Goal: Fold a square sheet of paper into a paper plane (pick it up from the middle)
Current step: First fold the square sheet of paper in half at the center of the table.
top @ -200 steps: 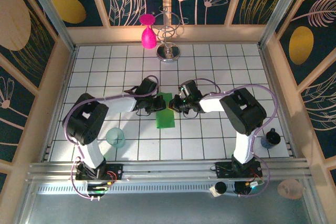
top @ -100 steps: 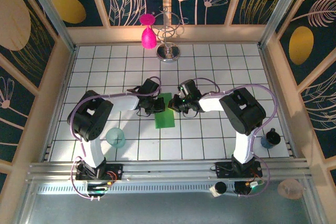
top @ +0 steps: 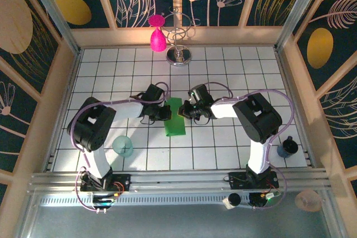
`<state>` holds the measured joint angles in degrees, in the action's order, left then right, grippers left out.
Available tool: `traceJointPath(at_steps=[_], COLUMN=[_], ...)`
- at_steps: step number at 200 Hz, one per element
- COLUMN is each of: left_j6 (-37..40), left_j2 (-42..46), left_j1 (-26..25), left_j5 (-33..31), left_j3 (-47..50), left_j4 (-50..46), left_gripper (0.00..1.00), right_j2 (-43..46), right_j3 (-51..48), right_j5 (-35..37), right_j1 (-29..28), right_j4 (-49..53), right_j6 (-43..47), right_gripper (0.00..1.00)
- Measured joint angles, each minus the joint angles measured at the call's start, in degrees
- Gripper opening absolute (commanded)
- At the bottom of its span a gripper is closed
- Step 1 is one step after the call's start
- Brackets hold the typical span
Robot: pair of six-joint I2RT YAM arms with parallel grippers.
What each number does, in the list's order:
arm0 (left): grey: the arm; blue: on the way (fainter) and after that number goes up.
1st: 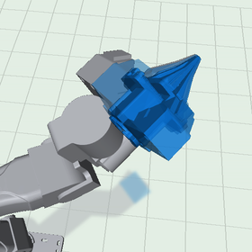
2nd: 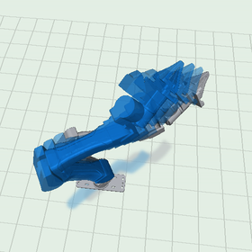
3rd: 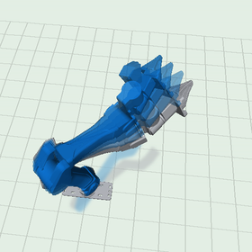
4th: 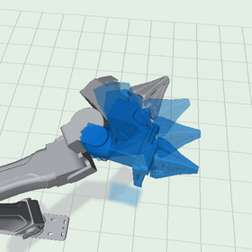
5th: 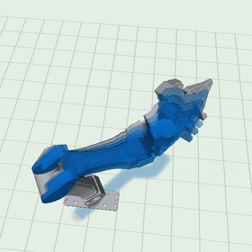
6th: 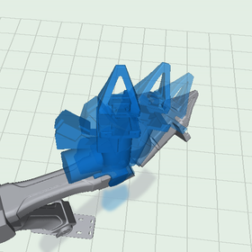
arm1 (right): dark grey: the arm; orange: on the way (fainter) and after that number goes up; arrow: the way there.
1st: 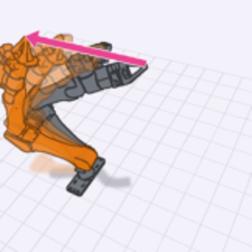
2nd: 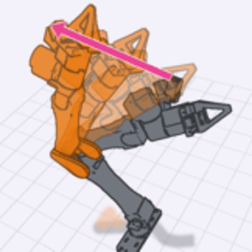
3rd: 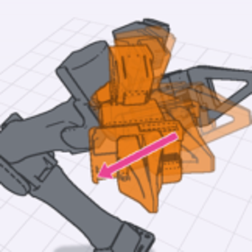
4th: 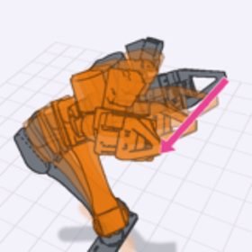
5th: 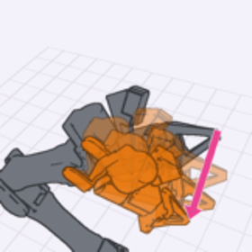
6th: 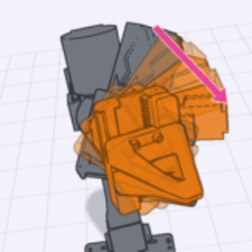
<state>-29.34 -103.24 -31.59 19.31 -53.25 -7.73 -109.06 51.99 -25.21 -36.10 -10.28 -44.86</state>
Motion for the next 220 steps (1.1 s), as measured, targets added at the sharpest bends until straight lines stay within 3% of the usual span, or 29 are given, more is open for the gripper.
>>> traceJointPath(at_steps=[63,95,136,220], left_j6=[1.7,-3.1,-8.5,-8.9], left_j2=[7.9,10.9,3.7,-4.2], left_j1=[5.5,5.4,4.3,2.4], left_j5=[-1.7,5.5,11.7,9.6], left_j3=[3.8,5.8,5.3,0.1], left_j4=[-3.7,5.8,13.4,9.6], left_gripper=[0.1,0.1,0.1,0.09], right_j2=[0.0,0.0,-0.1,-0.1], right_j3=[0.0,0.0,0.0,-0.2], right_j5=[0.0,0.0,-0.2,-0.3], right_j1=[0.1,0.1,0.1,0.1], right_j4=[0.0,0.0,-0.1,-0.3], right_j6=[0.0,0.0,0.0,0.0], right_gripper=[0.03,0.03,0.03,0.03])
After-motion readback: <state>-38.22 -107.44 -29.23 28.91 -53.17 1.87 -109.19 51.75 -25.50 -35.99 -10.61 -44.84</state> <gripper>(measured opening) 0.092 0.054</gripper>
